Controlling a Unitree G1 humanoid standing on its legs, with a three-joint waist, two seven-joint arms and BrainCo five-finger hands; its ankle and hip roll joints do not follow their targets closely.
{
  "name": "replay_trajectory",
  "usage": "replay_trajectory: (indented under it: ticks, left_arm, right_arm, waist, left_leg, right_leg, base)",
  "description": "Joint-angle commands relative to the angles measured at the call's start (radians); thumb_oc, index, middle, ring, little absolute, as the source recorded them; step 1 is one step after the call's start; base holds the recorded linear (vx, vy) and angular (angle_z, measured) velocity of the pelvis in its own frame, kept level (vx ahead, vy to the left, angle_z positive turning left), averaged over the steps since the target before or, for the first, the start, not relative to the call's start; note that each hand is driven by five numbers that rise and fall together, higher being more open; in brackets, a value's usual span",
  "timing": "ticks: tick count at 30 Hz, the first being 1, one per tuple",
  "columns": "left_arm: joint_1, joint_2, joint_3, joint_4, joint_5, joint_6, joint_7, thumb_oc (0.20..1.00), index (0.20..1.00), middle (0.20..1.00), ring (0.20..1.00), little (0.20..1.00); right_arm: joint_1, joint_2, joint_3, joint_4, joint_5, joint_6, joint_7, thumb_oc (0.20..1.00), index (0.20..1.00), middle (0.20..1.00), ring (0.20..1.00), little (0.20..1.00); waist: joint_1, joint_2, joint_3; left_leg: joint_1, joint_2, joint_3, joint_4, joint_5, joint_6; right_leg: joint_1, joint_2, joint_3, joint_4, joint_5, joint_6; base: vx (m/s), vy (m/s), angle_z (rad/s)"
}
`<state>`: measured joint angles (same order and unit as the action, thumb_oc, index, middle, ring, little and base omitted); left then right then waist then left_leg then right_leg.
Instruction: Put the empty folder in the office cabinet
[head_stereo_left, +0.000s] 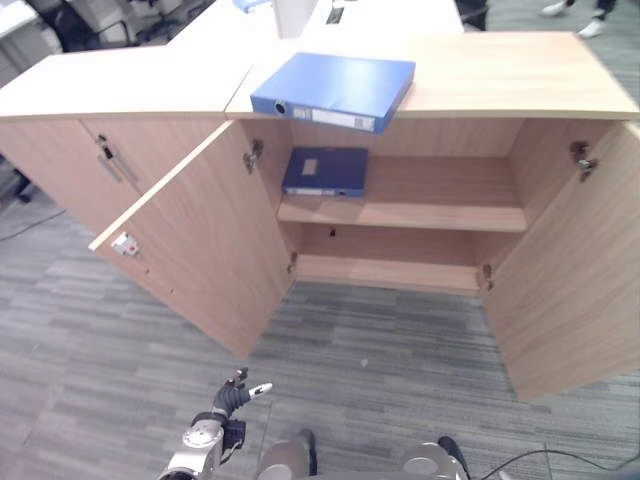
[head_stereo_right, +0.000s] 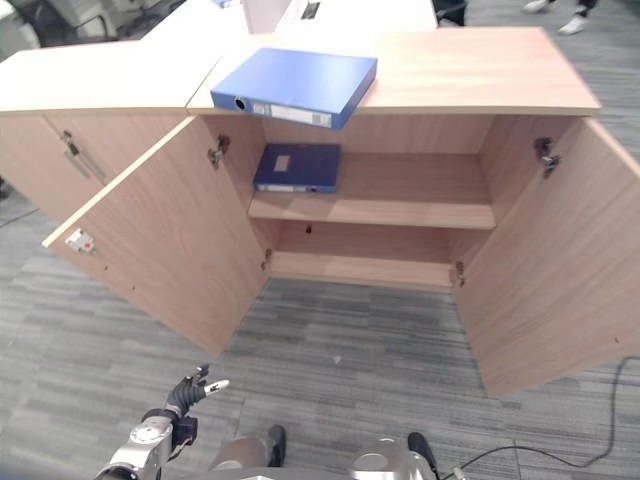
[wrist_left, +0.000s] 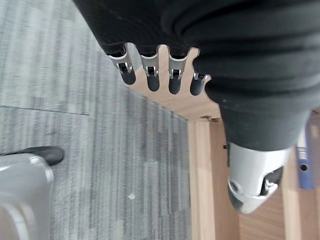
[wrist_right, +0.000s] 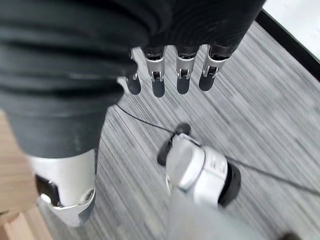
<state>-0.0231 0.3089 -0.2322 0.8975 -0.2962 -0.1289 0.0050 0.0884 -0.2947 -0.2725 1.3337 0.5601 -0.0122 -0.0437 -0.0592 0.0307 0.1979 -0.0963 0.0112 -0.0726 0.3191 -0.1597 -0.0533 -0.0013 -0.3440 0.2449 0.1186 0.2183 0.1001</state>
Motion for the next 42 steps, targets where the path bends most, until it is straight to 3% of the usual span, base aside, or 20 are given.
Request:
replay_trajectory:
  ticks: [1,2,3,4,7,10,11,14,22,32,35,38,42]
  left_arm:
    - [0.035,0.025,0.049,-0.114,0.006,-0.022,0.002,1.000,1.000,1.000,1.000,1.000]
    - [0.044,0.035,0.063,-0.126,-0.003,-0.013,-0.005,1.000,1.000,1.000,1.000,1.000]
    - [0.044,0.035,0.063,-0.126,-0.003,-0.013,-0.005,1.000,1.000,1.000,1.000,1.000]
    - [0.045,0.035,0.068,-0.128,0.001,-0.012,-0.005,1.000,1.000,1.000,1.000,1.000]
    - [0.050,0.026,0.080,-0.107,0.012,-0.005,-0.009,1.000,1.000,1.000,1.000,1.000]
    - [0.046,0.018,0.090,-0.092,0.008,0.003,-0.006,1.000,1.000,1.000,1.000,1.000]
    - [0.038,0.020,0.084,-0.066,0.034,0.010,-0.008,1.000,1.000,1.000,1.000,1.000]
    - [0.033,0.011,0.075,-0.070,0.030,0.003,-0.016,1.000,1.000,1.000,1.000,1.000]
    - [0.067,-0.007,0.081,-0.072,0.041,0.010,-0.017,1.000,1.000,1.000,1.000,1.000]
    - [0.069,-0.013,0.086,-0.057,0.048,0.015,-0.020,1.000,1.000,1.000,1.000,1.000]
    - [0.062,-0.009,0.087,-0.048,0.050,0.015,-0.020,1.000,1.000,1.000,1.000,1.000]
    - [0.049,0.000,0.085,-0.054,0.046,0.016,-0.026,1.000,1.000,1.000,1.000,1.000]
    - [0.040,-0.002,0.084,-0.054,0.040,0.018,-0.025,1.000,1.000,1.000,1.000,1.000]
  right_arm:
    - [-0.035,-0.042,0.043,-0.001,-0.026,-0.001,-0.003,1.000,1.000,1.000,1.000,1.000]
    - [-0.051,-0.012,0.079,-0.024,-0.042,-0.007,0.003,1.000,1.000,1.000,1.000,1.000]
    - [-0.052,-0.012,0.080,-0.024,-0.042,-0.007,0.003,1.000,1.000,1.000,1.000,1.000]
    - [-0.053,-0.011,0.092,-0.033,-0.047,-0.009,0.009,1.000,1.000,1.000,1.000,1.000]
    - [-0.059,-0.008,0.130,-0.056,-0.060,-0.013,0.022,1.000,1.000,1.000,1.000,1.000]
    - [-0.075,-0.011,0.178,-0.094,-0.072,-0.026,0.026,1.000,1.000,1.000,1.000,1.000]
    - [-0.075,-0.013,0.192,-0.113,-0.062,-0.022,0.033,1.000,1.000,1.000,1.000,1.000]
    - [-0.068,-0.020,0.212,-0.134,-0.067,-0.032,0.040,1.000,1.000,1.000,1.000,1.000]
    - [-0.088,-0.046,0.256,-0.209,-0.099,-0.040,0.054,1.000,1.000,1.000,1.000,1.000]
    - [-0.079,-0.047,0.269,-0.222,-0.116,-0.041,0.063,1.000,1.000,1.000,1.000,1.000]
    - [-0.073,-0.051,0.283,-0.213,-0.139,-0.038,0.071,1.000,1.000,1.000,1.000,1.000]
    - [-0.075,-0.063,0.305,-0.201,-0.188,-0.032,0.074,1.000,1.000,1.000,1.000,1.000]
    - [-0.077,-0.083,0.311,-0.197,-0.212,-0.027,0.073,1.000,1.000,1.000,1.000,1.000]
  waist:
    - [0.037,0.031,-0.042]
    - [0.056,0.040,-0.031]
    - [0.056,0.039,-0.032]
    - [0.057,0.040,-0.029]
    - [0.055,0.046,-0.023]
    - [0.056,0.029,-0.016]
    - [0.049,0.012,-0.007]
    - [0.050,-0.002,-0.012]
    - [0.081,-0.017,-0.050]
    - [0.077,-0.017,-0.045]
    - [0.073,-0.014,-0.036]
    - [0.070,-0.013,-0.008]
    - [0.077,-0.024,0.039]
  left_leg:
    - [0.121,0.198,-0.011,-0.364,0.165,-0.126]
    - [0.151,0.157,0.057,-0.379,0.151,-0.082]
    - [0.147,0.156,0.057,-0.378,0.154,-0.082]
    - [0.150,0.140,0.061,-0.378,0.154,-0.066]
    - [0.162,0.094,0.052,-0.383,0.155,-0.029]
    - [0.171,0.054,0.049,-0.386,0.151,-0.017]
    - [0.167,0.027,0.020,-0.369,0.144,-0.010]
    - [0.171,0.004,0.012,-0.359,0.133,-0.001]
    - [0.233,0.021,0.022,-0.383,0.122,-0.013]
    - [0.244,0.044,0.005,-0.386,0.126,-0.038]
    - [0.224,0.052,-0.006,-0.332,0.114,-0.049]
    - [0.161,0.055,-0.005,-0.186,0.095,-0.076]
    - [0.035,0.015,-0.030,0.066,0.177,-0.082]
  right_leg:
    - [-0.008,-0.084,-0.224,0.045,-0.118,0.127]
    - [-0.009,-0.077,-0.409,0.149,-0.147,0.107]
    - [-0.012,-0.077,-0.409,0.147,-0.142,0.106]
    - [-0.015,-0.037,-0.399,0.173,-0.161,0.103]
    - [-0.042,0.136,-0.379,0.216,-0.263,0.064]
    - [-0.057,0.251,-0.413,0.107,-0.290,0.025]
    - [-0.038,0.283,-0.373,0.033,-0.296,0.010]
    - [0.002,0.289,-0.321,-0.019,-0.283,-0.003]
    - [0.142,0.278,-0.361,-0.175,-0.247,-0.001]
    - [0.163,0.284,-0.369,-0.194,-0.257,-0.007]
    - [0.160,0.290,-0.365,-0.177,-0.274,-0.022]
    - [0.142,0.294,-0.360,-0.121,-0.309,-0.045]
    - [0.146,0.286,-0.348,-0.090,-0.318,-0.070]
  base:
    - [-0.01,0.588,-1.61]
    - [-0.03,0.455,-1.15]
    - [-0.03,0.591,-0.52]
    - [0.01,0.271,0.31]
    - [0.03,0.318,0.05]
    - [0.08,0.140,0.08]
    - [0.09,0.040,0.47]
    - [0.09,0.013,0.26]
    - [0.08,-0.051,0.02]
    - [0.03,-0.062,0.07]
    - [0.00,-0.114,0.06]
    - [-0.03,-0.104,0.06]
    - [-0.01,-0.110,0.16]
